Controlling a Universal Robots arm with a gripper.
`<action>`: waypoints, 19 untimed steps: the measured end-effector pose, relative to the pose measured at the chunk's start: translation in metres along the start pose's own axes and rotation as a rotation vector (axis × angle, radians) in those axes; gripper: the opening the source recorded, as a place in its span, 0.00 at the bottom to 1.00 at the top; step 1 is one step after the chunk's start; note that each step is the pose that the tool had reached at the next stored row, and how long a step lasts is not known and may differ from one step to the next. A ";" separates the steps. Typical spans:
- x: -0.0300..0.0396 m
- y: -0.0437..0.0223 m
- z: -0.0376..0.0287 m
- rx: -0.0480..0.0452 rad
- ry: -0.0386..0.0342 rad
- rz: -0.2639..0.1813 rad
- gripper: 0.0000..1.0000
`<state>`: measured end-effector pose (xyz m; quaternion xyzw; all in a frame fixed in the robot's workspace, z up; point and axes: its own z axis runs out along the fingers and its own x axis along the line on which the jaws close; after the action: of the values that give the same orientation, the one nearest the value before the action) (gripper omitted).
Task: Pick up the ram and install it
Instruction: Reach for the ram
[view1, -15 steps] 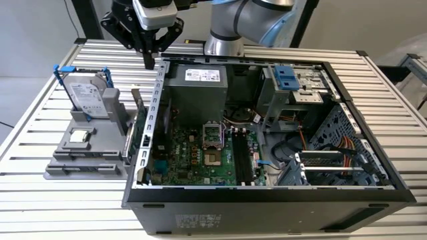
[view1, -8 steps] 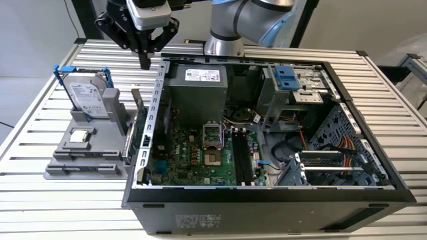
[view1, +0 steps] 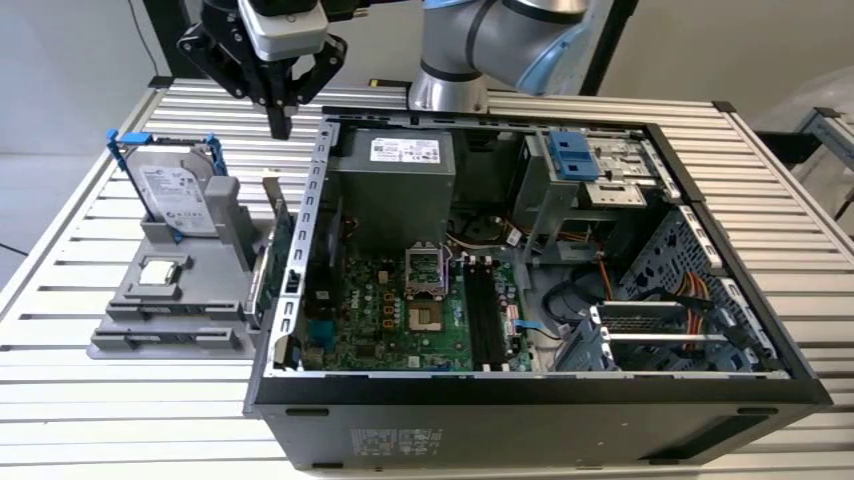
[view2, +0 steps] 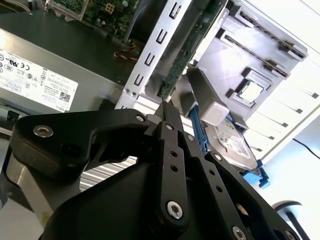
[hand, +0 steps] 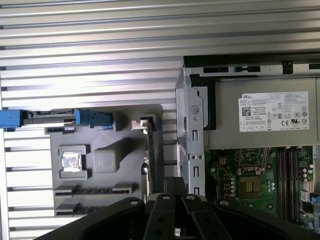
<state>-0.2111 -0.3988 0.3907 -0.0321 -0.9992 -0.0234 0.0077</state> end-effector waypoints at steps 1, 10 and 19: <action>0.0010 -0.0001 0.0001 0.0000 0.0005 0.000 0.00; 0.0104 -0.0007 0.0006 0.0003 0.0050 -0.001 0.00; 0.0202 -0.0013 0.0011 0.0006 0.0093 -0.001 0.00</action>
<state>-0.2314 -0.3988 0.3899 -0.0313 -0.9992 -0.0233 0.0123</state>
